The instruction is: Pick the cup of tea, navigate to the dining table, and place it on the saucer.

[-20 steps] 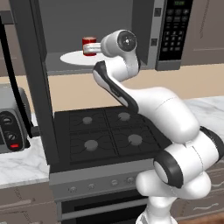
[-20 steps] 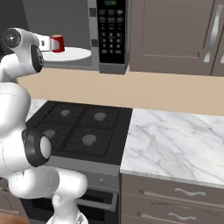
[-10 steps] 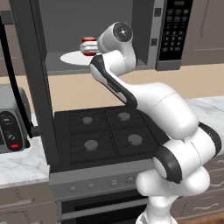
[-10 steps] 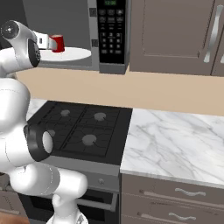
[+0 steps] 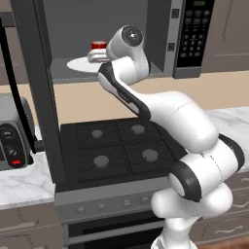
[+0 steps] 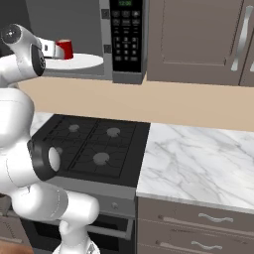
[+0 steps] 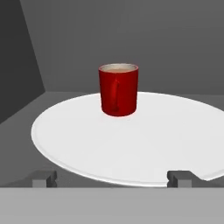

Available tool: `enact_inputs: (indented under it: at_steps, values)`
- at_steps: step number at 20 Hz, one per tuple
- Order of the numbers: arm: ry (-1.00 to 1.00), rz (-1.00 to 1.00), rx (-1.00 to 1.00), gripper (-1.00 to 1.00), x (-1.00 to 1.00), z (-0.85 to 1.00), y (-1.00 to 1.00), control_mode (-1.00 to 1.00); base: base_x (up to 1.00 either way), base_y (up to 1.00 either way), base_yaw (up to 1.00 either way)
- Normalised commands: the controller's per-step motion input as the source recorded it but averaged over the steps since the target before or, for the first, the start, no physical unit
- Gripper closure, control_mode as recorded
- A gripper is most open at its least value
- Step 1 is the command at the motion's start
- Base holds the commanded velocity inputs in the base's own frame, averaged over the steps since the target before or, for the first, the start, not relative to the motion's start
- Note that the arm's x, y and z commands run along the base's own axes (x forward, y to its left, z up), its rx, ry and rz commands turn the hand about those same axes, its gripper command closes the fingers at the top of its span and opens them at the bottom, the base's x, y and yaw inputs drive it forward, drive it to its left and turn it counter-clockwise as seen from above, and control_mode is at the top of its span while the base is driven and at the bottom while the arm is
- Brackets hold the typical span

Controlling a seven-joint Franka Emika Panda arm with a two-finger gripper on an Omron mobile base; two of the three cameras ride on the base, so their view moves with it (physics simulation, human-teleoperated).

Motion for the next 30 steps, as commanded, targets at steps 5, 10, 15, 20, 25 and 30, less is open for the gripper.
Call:
enact_inputs:
  at_steps: [5,10,15,20,25,30]
  values:
    - [0.02,0.0,-0.01,-1.0,0.15,-0.03,0.0,-1.0,0.0,0.0,0.0]
    - [0.01,0.0,0.0,-1.0,0.38,0.0,0.0,-1.0,0.0,0.0,0.0]
    - [0.04,0.0,0.0,-1.0,0.39,0.03,0.0,-1.0,0.0,0.0,0.0]
    - [0.1,0.0,0.0,-1.0,0.21,0.03,0.04,-1.0,0.0,0.0,0.0]
    - [0.05,0.0,0.0,-1.0,0.03,-0.05,0.01,-1.0,0.0,0.0,0.0]
    - [0.0,0.0,0.0,-1.0,0.26,-0.09,0.0,-1.0,0.0,0.0,0.0]
